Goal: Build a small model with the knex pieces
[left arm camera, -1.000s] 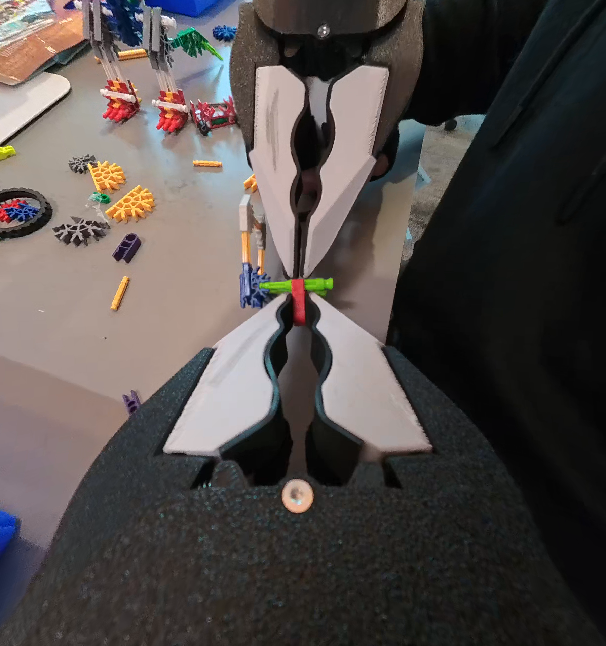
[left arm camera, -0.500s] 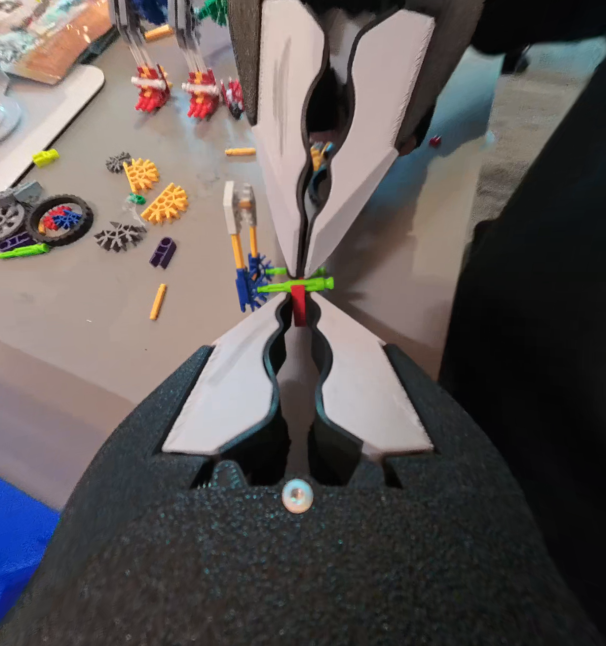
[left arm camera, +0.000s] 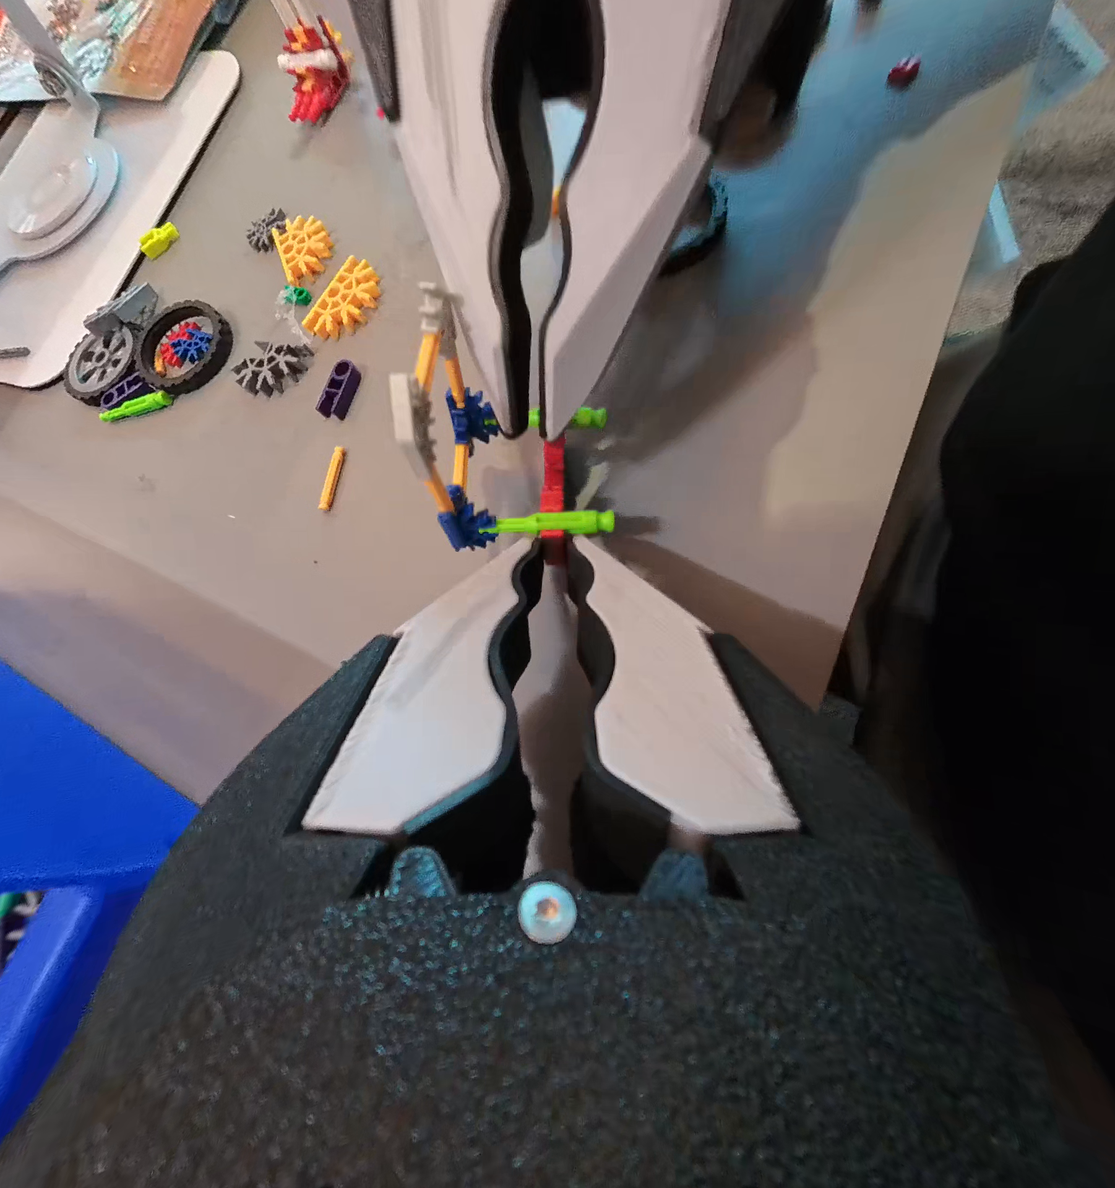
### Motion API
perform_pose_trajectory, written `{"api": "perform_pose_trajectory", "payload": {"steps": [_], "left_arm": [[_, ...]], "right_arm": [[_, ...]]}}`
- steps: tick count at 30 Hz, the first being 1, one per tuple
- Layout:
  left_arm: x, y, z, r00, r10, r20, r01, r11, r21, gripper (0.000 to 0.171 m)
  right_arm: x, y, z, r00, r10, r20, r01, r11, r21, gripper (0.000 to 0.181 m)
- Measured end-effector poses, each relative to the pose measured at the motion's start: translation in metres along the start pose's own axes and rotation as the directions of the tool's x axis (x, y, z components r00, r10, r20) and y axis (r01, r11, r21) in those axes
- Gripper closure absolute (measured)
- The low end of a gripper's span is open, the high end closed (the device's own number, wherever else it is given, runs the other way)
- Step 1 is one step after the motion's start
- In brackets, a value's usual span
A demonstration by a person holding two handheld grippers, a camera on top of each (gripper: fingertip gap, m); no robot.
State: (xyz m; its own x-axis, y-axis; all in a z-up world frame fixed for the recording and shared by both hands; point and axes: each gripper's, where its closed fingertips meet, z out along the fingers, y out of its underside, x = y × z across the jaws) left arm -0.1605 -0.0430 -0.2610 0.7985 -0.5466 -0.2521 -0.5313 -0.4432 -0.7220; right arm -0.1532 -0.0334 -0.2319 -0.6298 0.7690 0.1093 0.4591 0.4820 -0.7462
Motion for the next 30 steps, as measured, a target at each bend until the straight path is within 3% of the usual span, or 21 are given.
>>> {"api": "perform_pose_trajectory", "payload": {"steps": [11,20,30], "left_arm": [[-0.003,0.004,0.005,0.999,0.007,-0.031,-0.008,0.999,-0.032,0.167],[-0.003,0.003,0.007,0.998,0.024,-0.054,-0.025,0.999,-0.026,0.168],[-0.002,0.003,0.007,0.997,0.022,-0.070,-0.024,0.999,-0.025,0.168]], "right_arm": [[-0.003,-0.007,0.023,0.998,-0.043,-0.051,0.044,0.999,0.006,0.179],[0.001,0.000,0.021,0.980,-0.197,-0.028,0.190,0.970,-0.153,0.181],[0.002,0.001,0.022,0.930,-0.366,0.038,0.358,0.876,-0.323,0.181]]}}
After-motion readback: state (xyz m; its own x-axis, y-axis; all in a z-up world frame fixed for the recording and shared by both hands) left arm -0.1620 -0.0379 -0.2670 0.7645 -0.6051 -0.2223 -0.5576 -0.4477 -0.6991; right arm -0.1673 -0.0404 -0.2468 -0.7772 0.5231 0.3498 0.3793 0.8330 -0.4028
